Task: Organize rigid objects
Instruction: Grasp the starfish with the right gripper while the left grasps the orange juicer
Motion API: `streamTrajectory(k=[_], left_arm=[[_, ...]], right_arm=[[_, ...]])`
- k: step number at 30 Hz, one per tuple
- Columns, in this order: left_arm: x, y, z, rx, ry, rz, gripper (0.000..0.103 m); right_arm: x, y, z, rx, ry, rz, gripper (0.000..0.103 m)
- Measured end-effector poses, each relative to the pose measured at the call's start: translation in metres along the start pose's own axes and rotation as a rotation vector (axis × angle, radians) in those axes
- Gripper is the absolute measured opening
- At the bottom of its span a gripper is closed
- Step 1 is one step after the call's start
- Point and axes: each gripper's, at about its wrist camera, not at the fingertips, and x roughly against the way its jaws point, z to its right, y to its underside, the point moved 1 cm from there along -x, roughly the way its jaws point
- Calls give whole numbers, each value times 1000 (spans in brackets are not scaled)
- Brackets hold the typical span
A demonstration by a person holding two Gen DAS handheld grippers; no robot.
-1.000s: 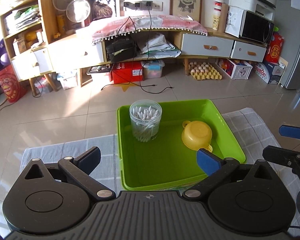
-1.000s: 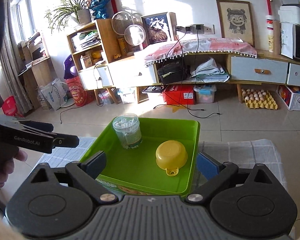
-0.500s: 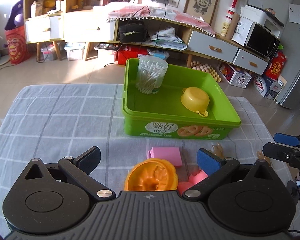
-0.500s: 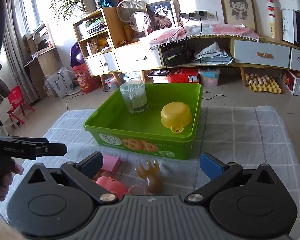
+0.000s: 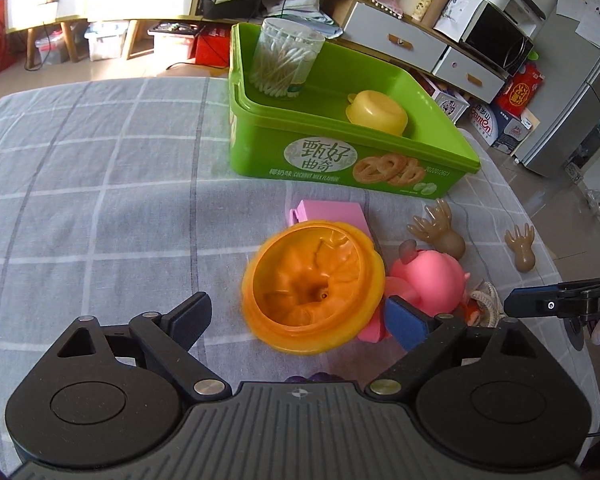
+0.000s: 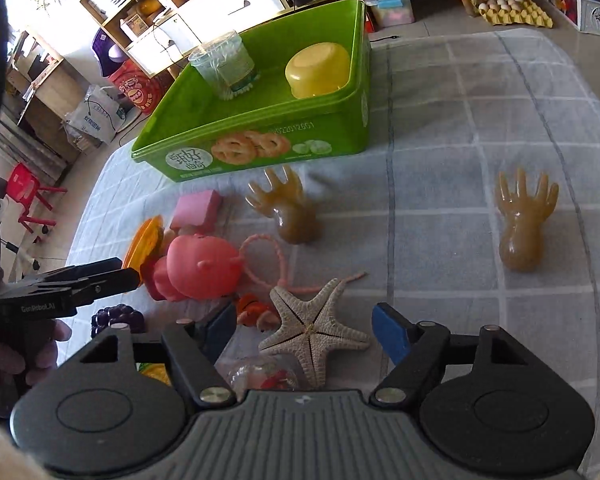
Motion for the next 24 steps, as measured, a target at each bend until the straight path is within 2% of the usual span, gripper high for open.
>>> streamTrajectory(k=[4,10,13,15,16,19,24], left_arm=[[-4,2,-5,18,33,1,89],[-6,-2,-8,63,69,13,85],[-7,-4,-7,69,81,15,83],[-8,-6,-7,83,87,21,81],[-8,-6,-7,87,88,25,79],[-6,-8,-6,90,97,35,71],[-5,-10,-3,87,87,39,68]], right_arm=[[-6,1,-4,19,19,-16,39],[-13,2,-11,73,79,-21,32],[-14,1,-10,76,83,-17,25],[-14,0,-9,64,71,-13,15],[-14,-1,-9,60,63,-12,14],[-12,1,-9,65,62,-11,13],[-10,-3,-9,64,64,-3,13]])
